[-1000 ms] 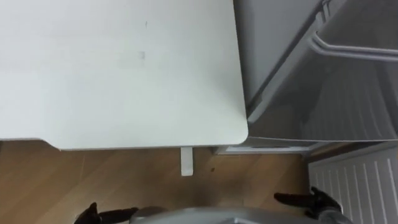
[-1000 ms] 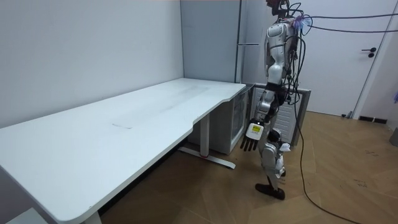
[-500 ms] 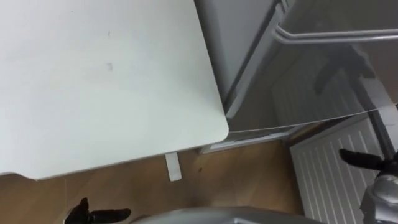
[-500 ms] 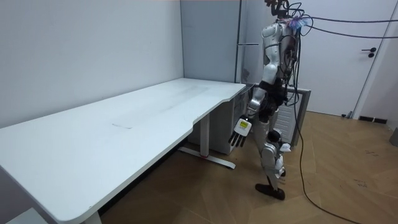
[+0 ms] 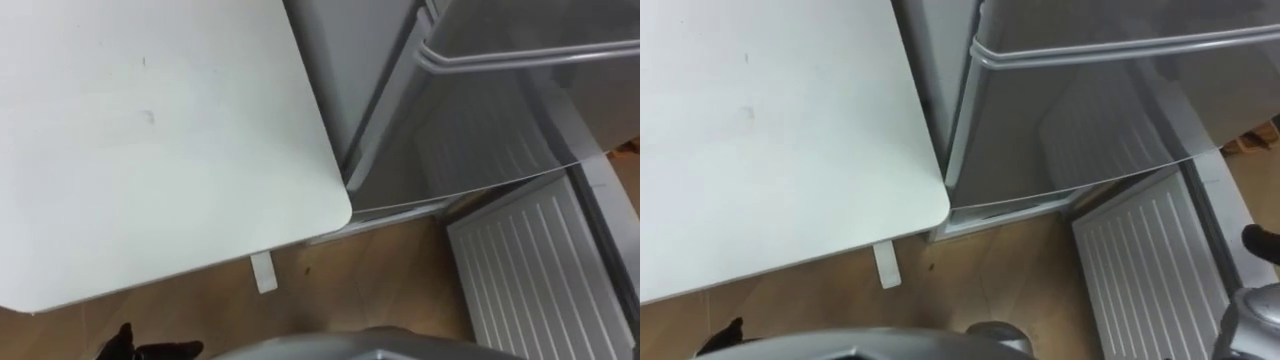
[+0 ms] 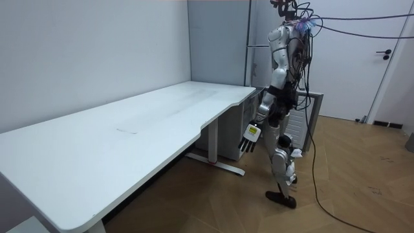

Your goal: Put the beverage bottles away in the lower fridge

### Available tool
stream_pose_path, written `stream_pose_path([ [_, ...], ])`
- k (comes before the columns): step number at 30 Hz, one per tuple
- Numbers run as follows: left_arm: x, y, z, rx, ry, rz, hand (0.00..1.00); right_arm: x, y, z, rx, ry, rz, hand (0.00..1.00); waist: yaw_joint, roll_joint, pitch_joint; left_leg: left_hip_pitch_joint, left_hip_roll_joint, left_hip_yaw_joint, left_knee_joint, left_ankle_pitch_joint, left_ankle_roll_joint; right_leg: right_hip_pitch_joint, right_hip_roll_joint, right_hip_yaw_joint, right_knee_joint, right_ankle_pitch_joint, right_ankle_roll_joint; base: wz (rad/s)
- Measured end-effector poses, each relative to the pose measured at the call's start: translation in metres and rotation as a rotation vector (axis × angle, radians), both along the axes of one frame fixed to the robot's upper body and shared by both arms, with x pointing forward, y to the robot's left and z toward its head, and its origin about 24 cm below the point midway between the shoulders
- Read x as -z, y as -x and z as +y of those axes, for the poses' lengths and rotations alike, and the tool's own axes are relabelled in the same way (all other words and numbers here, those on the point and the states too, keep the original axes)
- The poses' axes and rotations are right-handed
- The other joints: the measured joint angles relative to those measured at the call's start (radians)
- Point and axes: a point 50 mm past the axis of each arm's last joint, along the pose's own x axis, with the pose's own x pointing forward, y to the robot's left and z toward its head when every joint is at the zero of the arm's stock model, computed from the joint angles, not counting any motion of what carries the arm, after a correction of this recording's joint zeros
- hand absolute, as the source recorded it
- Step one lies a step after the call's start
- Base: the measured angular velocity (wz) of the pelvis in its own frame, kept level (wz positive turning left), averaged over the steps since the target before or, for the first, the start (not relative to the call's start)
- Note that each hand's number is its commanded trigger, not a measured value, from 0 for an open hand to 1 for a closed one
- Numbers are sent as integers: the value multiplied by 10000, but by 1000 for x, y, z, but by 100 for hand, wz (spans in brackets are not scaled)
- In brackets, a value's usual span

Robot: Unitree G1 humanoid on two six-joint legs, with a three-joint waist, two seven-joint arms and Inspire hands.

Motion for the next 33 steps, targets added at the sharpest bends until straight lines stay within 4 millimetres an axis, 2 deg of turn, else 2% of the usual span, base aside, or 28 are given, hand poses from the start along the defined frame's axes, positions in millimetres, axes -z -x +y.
stream_pose_path([
  [7,-1,4,3,-182,-108,84,0,34,39,0,1813,-1783,724,0,25,41,-14,-3,1,-80,13,0,0,-22,-2,-3,114,-1,0,3],
  [11,-1,8,8,-321,-224,320,0,51,64,2,2977,-3021,1100,0,-11,138,-52,46,9,-84,36,0,0,-46,4,8,213,-4,-4,-1],
  [12,-1,10,9,-452,-236,370,0,55,69,4,3215,-3317,1145,0,43,102,-13,67,16,-129,36,1,0,-59,17,22,256,-22,-32,-7],
  [17,-3,12,12,-296,-408,502,0,61,89,7,3812,-4082,880,0,-55,94,-3,121,46,-530,40,1,0,21,44,-14,371,-55,-88,7],
  [18,-3,12,13,-307,-468,477,0,62,92,7,3862,-4208,788,0,-67,130,-41,129,68,-556,43,1,0,21,63,-17,413,-55,-88,13],
  [19,-4,12,14,-339,-483,473,0,62,93,7,3877,-4295,724,0,-86,96,-39,143,78,-579,44,1,0,8,70,-17,464,-56,-88,4],
  [20,-4,12,15,-385,-495,478,0,63,95,8,3872,-4433,652,0,-78,141,-32,203,108,-705,47,7,4,-75,95,-32,727,-93,-152,-3],
  [21,-4,11,15,-363,-516,501,0,65,97,9,3942,-4617,602,0,-85,186,62,406,222,-1205,17,48,60,-535,151,-40,1643,-261,-370,-12],
  [22,-4,10,15,-293,-564,532,0,67,97,11,3944,-4746,597,0,-58,160,129,487,417,-1621,12,46,58,-903,361,85,2015,-542,-556,-47],
  [23,-7,15,22,-472,-802,642,0,72,92,18,3818,-5119,491,0,-58,244,85,404,689,-1849,156,29,60,-1498,1087,822,870,-484,-992,-57],
  [24,-9,20,31,-639,-1040,836,0,76,89,23,3786,-5316,473,0,-97,-224,223,221,576,-1552,566,-128,-193,-1853,1112,599,-93,1640,-1148,-33],
  [25,-7,21,28,-646,-942,990,0,76,96,22,3923,-5293,582,0,-270,-9,258,169,678,-1504,660,-320,-391,-1773,1157,390,135,1530,-1126,32],
  [26,-4,20,23,-508,-804,1061,0,77,112,23,4371,-5357,791,0,-394,-34,144,225,757,-1296,493,-377,-449,-1589,1187,189,126,1483,-1146,50],
  [28,-2,20,17,-235,-623,1086,0,80,118,28,4560,-5643,961,0,-388,91,208,261,751,-614,98,-333,-390,-1464,1217,278,127,1455,-1109,19],
  [29,-1,17,15,-286,-498,1059,0,82,118,30,4633,-5870,818,0,-386,135,208,293,712,-340,1,-341,-360,-1474,1206,293,132,1414,-1048,0],
  [30,0,16,14,-301,-454,1073,0,81,114,28,4622,-5917,640,0,-328,113,178,219,609,-239,20,-382,-285,-1525,1203,313,138,1358,-959,0],
  [32,0,15,14,-277,-312,1090,0,80,113,26,4558,-5941,591,0,-137,132,115,153,551,-197,62,-470,-126,-1596,1181,342,189,1407,-896,0],
  [33,1,20,14,-313,-228,1258,0,80,114,26,4485,-6004,585,0,-79,132,42,160,514,-195,97,-460,-99,-1561,1140,347,206,1437,-879,0],
])
